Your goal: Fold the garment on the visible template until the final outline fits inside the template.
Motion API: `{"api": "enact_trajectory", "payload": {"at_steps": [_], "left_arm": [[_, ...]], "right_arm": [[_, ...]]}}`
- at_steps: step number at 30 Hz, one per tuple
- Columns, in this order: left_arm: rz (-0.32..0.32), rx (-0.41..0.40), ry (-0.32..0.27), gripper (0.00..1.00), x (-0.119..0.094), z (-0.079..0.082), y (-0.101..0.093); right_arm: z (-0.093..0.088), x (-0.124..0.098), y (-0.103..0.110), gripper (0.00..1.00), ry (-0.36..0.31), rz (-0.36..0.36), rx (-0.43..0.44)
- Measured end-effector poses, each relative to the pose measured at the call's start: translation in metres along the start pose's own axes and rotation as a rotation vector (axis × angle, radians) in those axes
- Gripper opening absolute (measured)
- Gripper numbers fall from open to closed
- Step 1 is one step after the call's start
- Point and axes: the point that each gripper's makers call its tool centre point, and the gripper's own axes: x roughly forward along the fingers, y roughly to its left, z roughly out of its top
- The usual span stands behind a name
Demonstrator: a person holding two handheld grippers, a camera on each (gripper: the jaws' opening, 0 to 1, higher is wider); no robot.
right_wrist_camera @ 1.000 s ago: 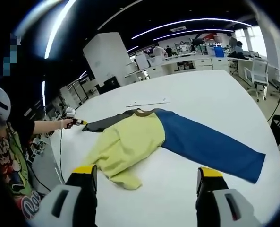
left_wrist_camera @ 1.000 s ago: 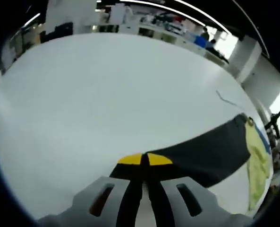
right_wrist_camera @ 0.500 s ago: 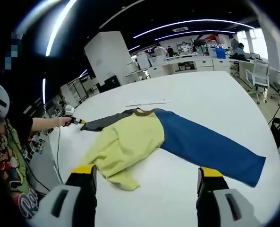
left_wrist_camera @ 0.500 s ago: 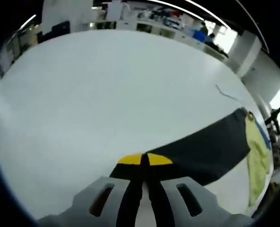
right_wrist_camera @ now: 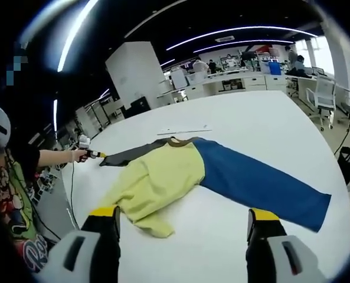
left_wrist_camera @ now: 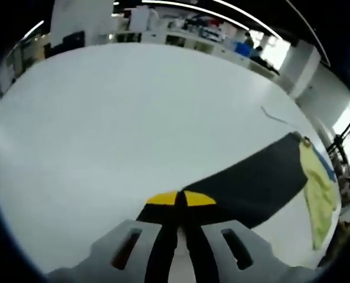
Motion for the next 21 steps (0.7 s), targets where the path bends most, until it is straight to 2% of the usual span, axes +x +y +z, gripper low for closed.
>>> {"api": "enact_trajectory", "payload": {"at_steps": [2, 5, 6, 9, 10, 15, 20, 21], "left_arm": [[0.003, 0.008, -0.021, 0.07, -0.002, 0.003, -0.001], [-0.031, 0.042, -0.054, 0.15, -0.007, 0.007, -0.008], [-0.045, 0.074, -0.089, 0.20, -0.009, 0.012, -0.012], [-0.063, 0.067, -0.102, 0.41, -0.013, 0.010, -0.019], [-0.071, 0.108, -0.115, 0.46, -0.015, 0.011, -0.022], [-0.088, 0.141, -0.145, 0.68, -0.025, 0.012, -0.039], [-0.147, 0.158, -0.194, 0.85, -0.038, 0.016, -0.064], [-0.146, 0.158, -0.185, 0.87, -0.040, 0.014, -0.067]], "right_arm": [[0.001, 0.001, 0.000, 0.89, 0.000, 0.003, -0.005], [0.000, 0.003, 0.000, 0.90, 0.000, 0.008, -0.006], [0.000, 0.003, 0.000, 0.90, -0.002, 0.011, -0.005], [0.000, 0.006, 0.002, 0.91, -0.001, 0.022, -0.006], [-0.001, 0.007, 0.003, 0.92, 0.000, 0.029, -0.007], [-0.001, 0.010, 0.004, 0.96, -0.001, 0.040, -0.018], [0.001, 0.010, 0.004, 0.99, -0.010, 0.050, -0.030], [0.000, 0.010, 0.004, 1.00, -0.009, 0.051, -0.032]]}}
